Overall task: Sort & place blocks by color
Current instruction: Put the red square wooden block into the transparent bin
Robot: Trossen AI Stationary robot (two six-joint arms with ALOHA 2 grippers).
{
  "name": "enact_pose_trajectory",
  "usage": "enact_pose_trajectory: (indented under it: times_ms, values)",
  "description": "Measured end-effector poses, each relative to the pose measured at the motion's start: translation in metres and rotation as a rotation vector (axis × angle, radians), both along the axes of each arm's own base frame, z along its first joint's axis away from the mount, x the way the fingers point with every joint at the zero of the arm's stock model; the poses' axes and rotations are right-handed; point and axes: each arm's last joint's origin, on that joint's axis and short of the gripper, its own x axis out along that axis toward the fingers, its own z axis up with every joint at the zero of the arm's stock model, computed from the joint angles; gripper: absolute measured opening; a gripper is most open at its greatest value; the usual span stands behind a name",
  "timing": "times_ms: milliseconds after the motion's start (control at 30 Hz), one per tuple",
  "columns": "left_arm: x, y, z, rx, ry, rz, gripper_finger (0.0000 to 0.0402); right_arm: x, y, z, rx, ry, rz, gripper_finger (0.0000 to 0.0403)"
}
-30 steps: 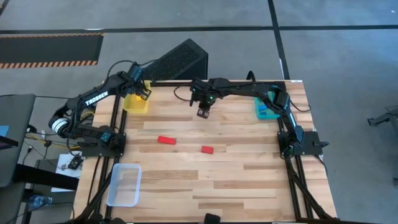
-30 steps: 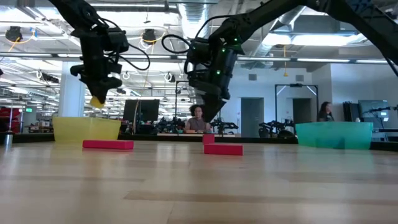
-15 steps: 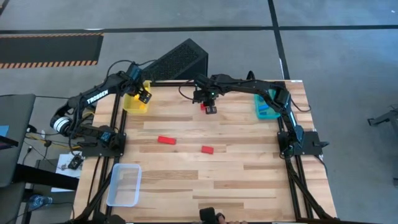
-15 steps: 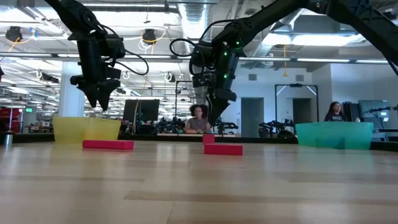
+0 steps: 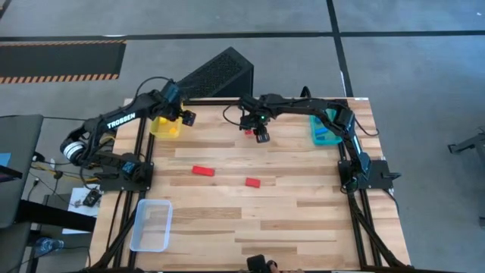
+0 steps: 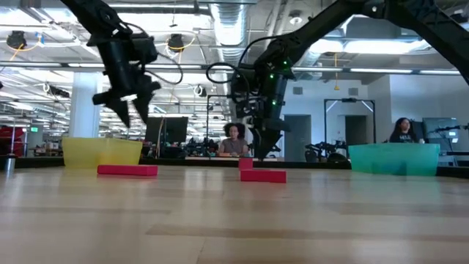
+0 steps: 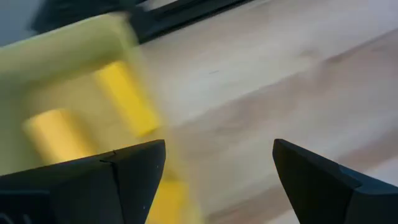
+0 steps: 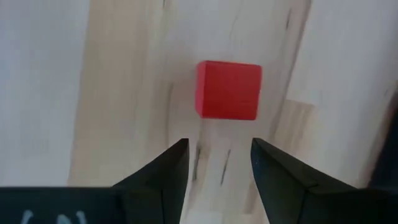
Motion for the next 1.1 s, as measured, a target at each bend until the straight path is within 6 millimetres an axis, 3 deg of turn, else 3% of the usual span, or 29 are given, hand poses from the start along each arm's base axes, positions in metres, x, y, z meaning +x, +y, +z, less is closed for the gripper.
enact_pose_trajectory:
  times_ms: [333,667,1000,1100]
  values:
    - [0.042,-0.018,0.010,0.142,-0.135,-0.185,0.0280,0.003,-0.006,-0.001,-0.004,-0.076,0.066,0.0196]
    - [0.052,-0.032,0.010,0.144,-0.135,-0.190,0.0280,0.006,0.001,-0.001,0.036,-0.100,0.192,0.0168]
    - [0.058,-0.029,0.016,0.208,-0.199,-0.138,0.0280,-0.014,-0.018,-0.003,0.107,-0.037,0.175,0.0106]
    - [0.060,-0.028,0.018,0.217,-0.225,-0.132,0.0280,-0.027,-0.017,-0.005,0.185,0.066,0.133,0.0091]
